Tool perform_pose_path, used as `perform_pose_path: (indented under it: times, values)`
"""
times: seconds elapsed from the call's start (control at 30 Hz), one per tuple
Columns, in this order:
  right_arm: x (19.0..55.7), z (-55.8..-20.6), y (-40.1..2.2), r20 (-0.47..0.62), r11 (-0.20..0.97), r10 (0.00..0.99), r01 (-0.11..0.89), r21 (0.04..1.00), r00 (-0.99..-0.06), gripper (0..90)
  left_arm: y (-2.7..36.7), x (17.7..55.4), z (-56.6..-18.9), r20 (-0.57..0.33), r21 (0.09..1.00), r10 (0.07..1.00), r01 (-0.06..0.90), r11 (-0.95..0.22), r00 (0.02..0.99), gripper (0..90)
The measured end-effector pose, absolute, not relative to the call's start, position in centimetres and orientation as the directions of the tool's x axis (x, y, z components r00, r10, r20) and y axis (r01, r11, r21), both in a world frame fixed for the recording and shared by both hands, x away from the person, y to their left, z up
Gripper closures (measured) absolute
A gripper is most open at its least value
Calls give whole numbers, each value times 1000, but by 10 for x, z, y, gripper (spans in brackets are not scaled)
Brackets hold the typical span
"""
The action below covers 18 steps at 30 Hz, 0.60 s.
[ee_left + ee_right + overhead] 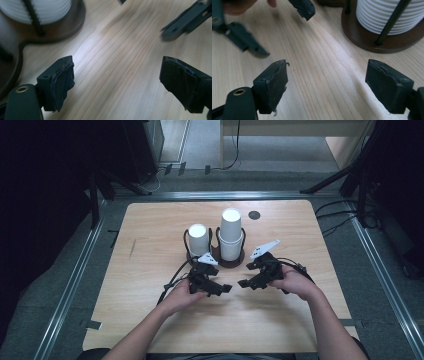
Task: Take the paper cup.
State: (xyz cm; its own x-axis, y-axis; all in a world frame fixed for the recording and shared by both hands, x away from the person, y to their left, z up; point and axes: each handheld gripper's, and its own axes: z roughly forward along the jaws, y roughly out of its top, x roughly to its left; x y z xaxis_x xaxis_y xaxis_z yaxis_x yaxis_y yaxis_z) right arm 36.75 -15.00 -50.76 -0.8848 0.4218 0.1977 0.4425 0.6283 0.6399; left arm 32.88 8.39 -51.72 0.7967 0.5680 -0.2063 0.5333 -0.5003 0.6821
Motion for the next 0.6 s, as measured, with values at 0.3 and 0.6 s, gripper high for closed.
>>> perform_pose_path:
  times: [0.3, 0.6]
  values:
    - [376, -495, -152, 232, 616, 443, 481, 623, -866, 158, 87, 335, -506, -173, 722, 556, 489, -490, 813, 359]
    - [371, -489, -151, 207, 604, 476, 489, 630, -854, 289, 90, 343, -499, -199, 710, 559, 512, -484, 805, 445]
